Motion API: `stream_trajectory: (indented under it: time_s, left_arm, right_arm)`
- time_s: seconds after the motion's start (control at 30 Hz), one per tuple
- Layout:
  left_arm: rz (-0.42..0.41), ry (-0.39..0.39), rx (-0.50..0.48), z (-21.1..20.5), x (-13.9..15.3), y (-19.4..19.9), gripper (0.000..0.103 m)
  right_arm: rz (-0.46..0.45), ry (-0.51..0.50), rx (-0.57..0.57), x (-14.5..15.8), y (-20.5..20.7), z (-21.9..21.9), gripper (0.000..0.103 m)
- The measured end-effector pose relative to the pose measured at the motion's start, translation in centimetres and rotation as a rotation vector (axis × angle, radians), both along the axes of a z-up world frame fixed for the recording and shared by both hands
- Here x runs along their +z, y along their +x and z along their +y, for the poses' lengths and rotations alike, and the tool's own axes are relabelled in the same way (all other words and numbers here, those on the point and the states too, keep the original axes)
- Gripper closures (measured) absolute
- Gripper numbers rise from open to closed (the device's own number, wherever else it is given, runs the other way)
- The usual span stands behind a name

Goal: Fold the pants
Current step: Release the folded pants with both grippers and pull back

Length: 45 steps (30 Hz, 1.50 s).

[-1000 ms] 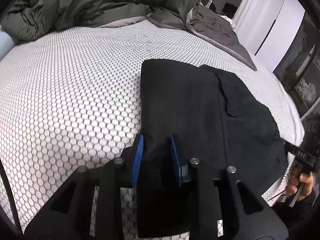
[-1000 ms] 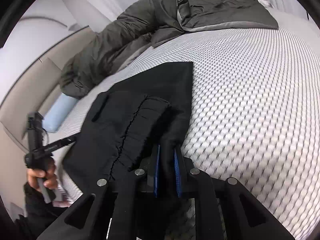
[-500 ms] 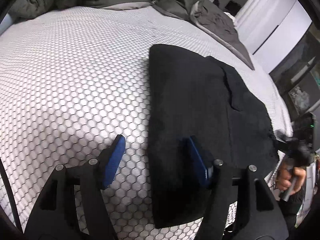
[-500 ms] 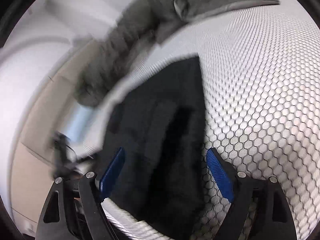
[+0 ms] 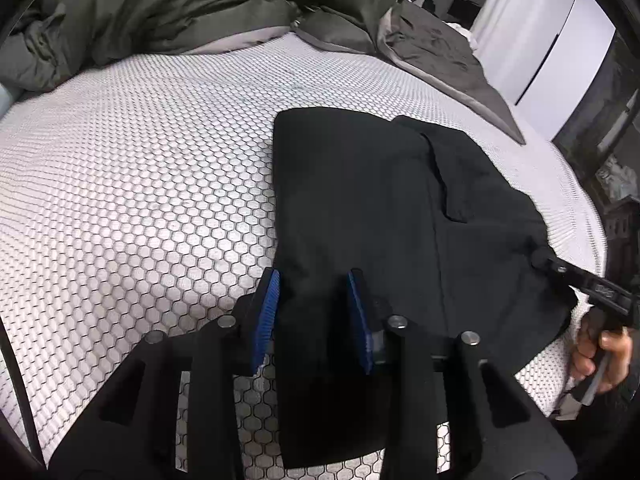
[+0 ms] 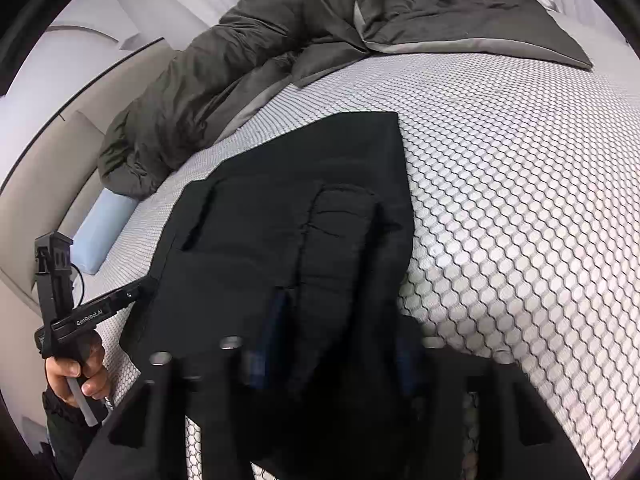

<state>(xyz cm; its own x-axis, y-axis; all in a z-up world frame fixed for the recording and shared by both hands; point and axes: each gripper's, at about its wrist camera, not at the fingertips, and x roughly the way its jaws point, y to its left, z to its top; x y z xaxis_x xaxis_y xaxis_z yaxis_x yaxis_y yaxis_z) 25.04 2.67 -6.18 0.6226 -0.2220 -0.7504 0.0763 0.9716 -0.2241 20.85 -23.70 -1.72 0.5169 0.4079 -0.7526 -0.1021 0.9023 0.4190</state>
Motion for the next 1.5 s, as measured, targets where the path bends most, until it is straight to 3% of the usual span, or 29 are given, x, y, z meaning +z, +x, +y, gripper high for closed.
stream_trajectory:
  time_s: [0.07,0.2,0.27,0.47,0.77,0.83,1.1,1.27,1.5]
  left_arm:
    - [-0.011,0.013,-0.021,-0.3,0.2,-0.9,0.047]
    - [-0.027,0.063,-0.085,-0.4,-0.2,-4.4,0.04]
    - [-0.03,0.093,-0.076,0.0,-0.3,-6.1,0.029]
    - [-0.074,0.139,-0.01,0.5,0.1,-9.0,0.029]
    - [-0.328,0.143,-0.035,-2.1,3.3,-14.5,0.001]
    - [-0.38,0.144,-0.049,-2.7,3.7,-15.7,0.001]
    - [-0.453,0.107,-0.069,-3.3,4.5,-19.3,0.001]
    - [-0.465,0.075,-0.057,-3.1,4.7,-19.1,0.001]
    - [-0.452,0.086,-0.028,-3.1,4.2,-18.0,0.001]
  right_arm:
    - [-0.017,-0.01,0.002,0.7,-0.7,-0.2,0.042]
    - [-0.036,-0.117,0.079,0.8,-3.8,-0.1,0.04]
    - [-0.023,-0.147,0.087,0.5,-5.7,-0.6,0.039]
    - [-0.07,-0.171,0.031,1.6,-8.2,-1.6,0.023]
    - [-0.328,-0.128,-0.011,5.8,-13.6,-1.6,0.0]
    - [-0.361,-0.093,0.006,6.2,-14.8,-1.5,0.0]
    - [-0.517,-0.087,0.032,7.7,-19.0,-0.4,0.0]
    - [-0.552,-0.087,0.026,8.4,-20.0,0.3,0.0]
    - [-0.562,-0.132,0.033,8.4,-19.3,1.6,0.0]
